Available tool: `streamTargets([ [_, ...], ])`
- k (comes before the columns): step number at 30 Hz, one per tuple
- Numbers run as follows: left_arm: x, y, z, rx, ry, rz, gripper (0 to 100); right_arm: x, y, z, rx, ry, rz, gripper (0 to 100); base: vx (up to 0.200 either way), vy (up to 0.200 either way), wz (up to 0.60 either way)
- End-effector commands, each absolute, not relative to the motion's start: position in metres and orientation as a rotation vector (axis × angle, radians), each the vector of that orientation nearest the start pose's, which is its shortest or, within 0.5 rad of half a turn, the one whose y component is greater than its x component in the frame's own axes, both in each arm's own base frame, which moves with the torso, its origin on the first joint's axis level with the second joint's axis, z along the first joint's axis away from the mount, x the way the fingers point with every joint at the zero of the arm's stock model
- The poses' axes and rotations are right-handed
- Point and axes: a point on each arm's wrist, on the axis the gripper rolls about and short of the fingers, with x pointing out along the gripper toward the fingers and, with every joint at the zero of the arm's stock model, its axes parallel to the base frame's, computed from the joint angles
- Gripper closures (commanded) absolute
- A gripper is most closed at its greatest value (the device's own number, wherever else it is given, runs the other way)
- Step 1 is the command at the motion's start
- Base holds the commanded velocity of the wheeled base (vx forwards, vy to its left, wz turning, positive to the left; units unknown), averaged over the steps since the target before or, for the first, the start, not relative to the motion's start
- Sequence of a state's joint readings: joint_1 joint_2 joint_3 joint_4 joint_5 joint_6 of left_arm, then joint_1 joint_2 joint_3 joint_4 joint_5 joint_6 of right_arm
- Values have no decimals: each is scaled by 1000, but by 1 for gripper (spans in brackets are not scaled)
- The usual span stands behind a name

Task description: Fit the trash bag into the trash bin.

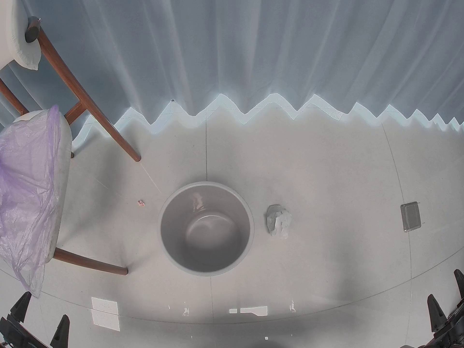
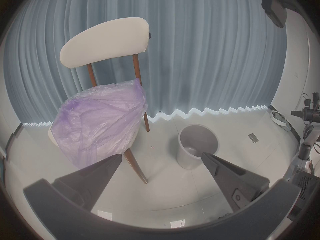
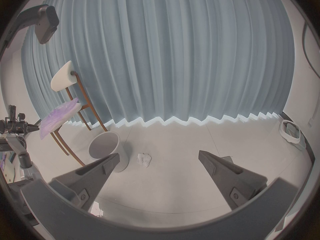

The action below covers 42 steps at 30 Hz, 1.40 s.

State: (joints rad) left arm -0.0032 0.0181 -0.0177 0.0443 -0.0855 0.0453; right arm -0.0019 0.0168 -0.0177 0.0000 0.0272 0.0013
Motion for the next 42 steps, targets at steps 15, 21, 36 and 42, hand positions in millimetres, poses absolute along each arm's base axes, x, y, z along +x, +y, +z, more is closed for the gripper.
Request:
streamTargets([
  [15,-23,-2,71,43,39,-88,0,-23,0,75,3,0,8,0,0,0,0],
  [21,-23,-2,73,39,26,-94,0,-23,0,75,2,2,6,0,0,0,0],
  [36,-29,-4,105,56,-196,-163,0,-23,0,75,0,2,6,0,0,0,0],
  [42,-31,-3,126,43,-209,-199,0,-23,0,75,2,0,6,0,0,0,0],
])
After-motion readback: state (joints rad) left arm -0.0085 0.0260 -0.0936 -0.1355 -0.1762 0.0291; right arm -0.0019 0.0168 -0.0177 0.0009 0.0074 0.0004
